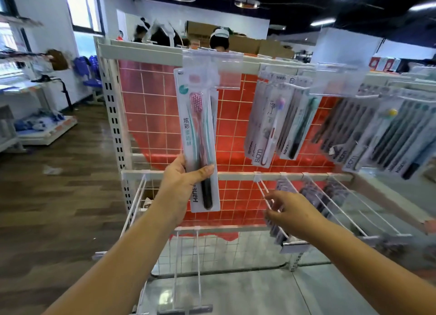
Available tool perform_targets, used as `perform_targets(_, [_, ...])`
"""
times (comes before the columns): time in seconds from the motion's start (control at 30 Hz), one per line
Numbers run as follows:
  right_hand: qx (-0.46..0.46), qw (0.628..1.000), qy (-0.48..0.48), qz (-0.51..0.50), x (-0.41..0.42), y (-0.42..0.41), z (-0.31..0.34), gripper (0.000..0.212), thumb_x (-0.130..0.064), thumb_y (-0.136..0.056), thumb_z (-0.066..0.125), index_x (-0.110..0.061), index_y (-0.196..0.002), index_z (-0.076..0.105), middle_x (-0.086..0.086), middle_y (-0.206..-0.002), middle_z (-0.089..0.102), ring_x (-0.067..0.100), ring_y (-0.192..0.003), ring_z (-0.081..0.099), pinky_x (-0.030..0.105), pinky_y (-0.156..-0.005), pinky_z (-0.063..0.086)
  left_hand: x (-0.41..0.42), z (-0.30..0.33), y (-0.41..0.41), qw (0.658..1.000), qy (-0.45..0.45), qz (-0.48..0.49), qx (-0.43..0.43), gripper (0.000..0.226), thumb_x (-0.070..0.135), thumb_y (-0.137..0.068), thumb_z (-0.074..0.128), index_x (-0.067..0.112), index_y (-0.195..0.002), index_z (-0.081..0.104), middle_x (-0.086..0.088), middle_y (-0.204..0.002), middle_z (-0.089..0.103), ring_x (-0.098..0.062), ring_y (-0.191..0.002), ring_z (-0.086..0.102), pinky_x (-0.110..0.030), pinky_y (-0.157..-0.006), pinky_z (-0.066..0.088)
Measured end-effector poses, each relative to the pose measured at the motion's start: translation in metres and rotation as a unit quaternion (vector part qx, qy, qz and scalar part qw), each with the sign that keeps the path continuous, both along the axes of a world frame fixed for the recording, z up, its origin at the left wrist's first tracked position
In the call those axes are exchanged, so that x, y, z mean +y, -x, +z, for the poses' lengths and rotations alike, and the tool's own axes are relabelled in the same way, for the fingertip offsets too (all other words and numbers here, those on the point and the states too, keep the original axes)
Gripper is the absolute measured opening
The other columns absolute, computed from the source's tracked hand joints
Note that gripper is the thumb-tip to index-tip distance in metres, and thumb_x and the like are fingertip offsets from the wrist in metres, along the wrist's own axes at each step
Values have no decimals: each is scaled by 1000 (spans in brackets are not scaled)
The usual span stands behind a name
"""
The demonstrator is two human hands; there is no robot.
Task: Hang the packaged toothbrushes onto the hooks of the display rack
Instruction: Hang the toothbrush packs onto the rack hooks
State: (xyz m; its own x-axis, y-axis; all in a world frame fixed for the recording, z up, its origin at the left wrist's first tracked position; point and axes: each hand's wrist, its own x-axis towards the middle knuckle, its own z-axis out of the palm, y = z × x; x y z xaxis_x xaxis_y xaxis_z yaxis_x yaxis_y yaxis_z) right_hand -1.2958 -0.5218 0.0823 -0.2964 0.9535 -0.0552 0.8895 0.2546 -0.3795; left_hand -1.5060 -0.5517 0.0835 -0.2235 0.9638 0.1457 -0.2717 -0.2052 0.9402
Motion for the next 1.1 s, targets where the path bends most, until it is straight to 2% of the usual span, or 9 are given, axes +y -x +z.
perform_targets(0.2, [1, 1000, 8, -1, 7, 11, -5, 42, -25, -93, 55, -16, -133, 47, 2, -121, 60, 10, -86, 53, 27, -83, 48, -7, -4, 0, 999, -5, -25, 36, 29, 3, -82, 62, 9, -110, 58, -8, -94, 71, -13, -79, 70, -18, -63, 55])
perform_targets(0.3, [8, 1000, 13, 8, 10, 17, -5, 41, -25, -94, 53, -17, -133, 47, 1, -124, 59, 8, -85, 51, 24, -79, 46, -4, -1, -2, 997, -3, -32, 69, 27, 5, -82, 63, 14, -106, 58, -4, -93, 71, -9, -78, 70, -20, -68, 57])
perform_targets(0.47, [24, 999, 25, 10, 14, 29, -6, 42, -22, -94, 53, -16, -135, 45, 2, -123, 58, 8, -87, 50, 24, -82, 47, 8, -3, -1, 995, 14, -43, 91, 21, 7, -84, 63, 21, -98, 57, 3, -89, 70, -5, -76, 68, -12, -61, 52])
perform_targets(0.57, [33, 999, 31, 6, 15, 34, -6, 42, -22, -93, 54, -16, -134, 47, 2, -121, 60, 8, -84, 51, 23, -79, 47, 14, -6, 0, 995, 16, -28, 97, 21, 5, -85, 61, 19, -99, 54, 3, -91, 68, -4, -78, 66, -12, -62, 53])
perform_targets(0.73, [39, 998, 31, 23, 13, 46, -7, 42, -22, -94, 54, -16, -134, 47, 3, -126, 58, 9, -90, 51, 20, -76, 41, 34, -6, 8, 993, 26, -3, 112, 31, 8, -85, 63, 12, -113, 50, 0, -95, 64, -8, -83, 62, -16, -64, 53])
perform_targets(0.83, [40, 998, 24, 30, 11, 52, -9, 38, -22, -94, 54, -17, -131, 51, 1, -119, 61, 8, -87, 51, 20, -73, 41, 45, -5, 7, 992, 16, 11, 121, 25, 6, -86, 62, 12, -106, 49, 2, -88, 62, -6, -77, 60, -14, -65, 53])
perform_targets(0.93, [45, 998, 28, 27, 10, 56, -11, 33, -22, -93, 54, -16, -126, 54, -2, -107, 61, 8, -81, 52, 19, -70, 43, 56, -3, 8, 991, 28, 21, 127, 24, 6, -86, 62, 8, -105, 48, -3, -93, 61, -13, -83, 60, -21, -74, 52])
perform_targets(1.03, [36, 998, 36, 23, 9, 57, -8, 33, -24, -94, 54, -17, -126, 53, 0, -116, 61, 12, -90, 56, 25, -81, 47, 63, -1, 9, 992, 42, 10, 118, 26, 9, -87, 61, 8, -110, 49, -11, -105, 63, -21, -95, 61, -27, -81, 50])
perform_targets(1.1, [28, 999, 37, 18, 8, 56, -6, 35, -25, -94, 53, -18, -128, 51, 1, -121, 60, 15, -99, 58, 26, -85, 47, 65, 0, 9, 992, 39, 3, 118, 25, 10, -88, 60, 10, -110, 49, -9, -105, 63, -19, -94, 61, -25, -78, 49])
